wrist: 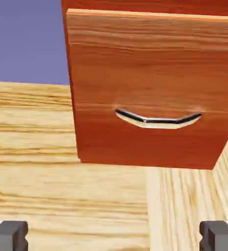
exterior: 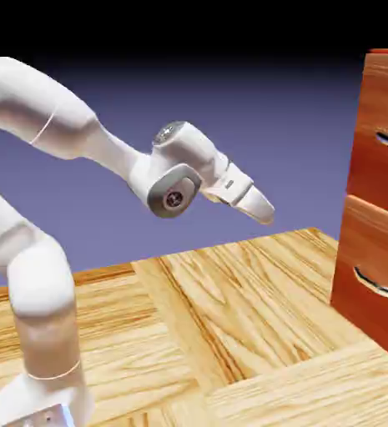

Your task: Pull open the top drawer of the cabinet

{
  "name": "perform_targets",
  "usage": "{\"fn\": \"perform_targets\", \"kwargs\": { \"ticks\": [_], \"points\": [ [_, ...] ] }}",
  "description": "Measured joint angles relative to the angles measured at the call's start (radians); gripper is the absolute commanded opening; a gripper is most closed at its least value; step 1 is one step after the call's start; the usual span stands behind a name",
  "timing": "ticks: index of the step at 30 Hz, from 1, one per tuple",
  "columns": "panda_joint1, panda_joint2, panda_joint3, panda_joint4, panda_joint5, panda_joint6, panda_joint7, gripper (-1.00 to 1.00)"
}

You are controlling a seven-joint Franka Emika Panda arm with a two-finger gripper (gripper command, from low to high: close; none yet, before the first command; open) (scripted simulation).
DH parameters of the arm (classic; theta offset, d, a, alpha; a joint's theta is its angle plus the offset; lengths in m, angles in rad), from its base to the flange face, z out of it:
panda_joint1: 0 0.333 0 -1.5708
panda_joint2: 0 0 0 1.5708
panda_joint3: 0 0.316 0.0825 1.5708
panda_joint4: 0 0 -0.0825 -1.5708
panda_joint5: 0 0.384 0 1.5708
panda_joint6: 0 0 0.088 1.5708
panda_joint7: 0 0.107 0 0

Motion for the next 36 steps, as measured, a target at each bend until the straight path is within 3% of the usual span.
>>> {"fn": "perform_targets", "kwargs": {
  "ticks": [36],
  "points": [
    [0.928,-0.002,-0.887,0.587,-1.566,-0.077,0.43,0.0]
  ]
}}
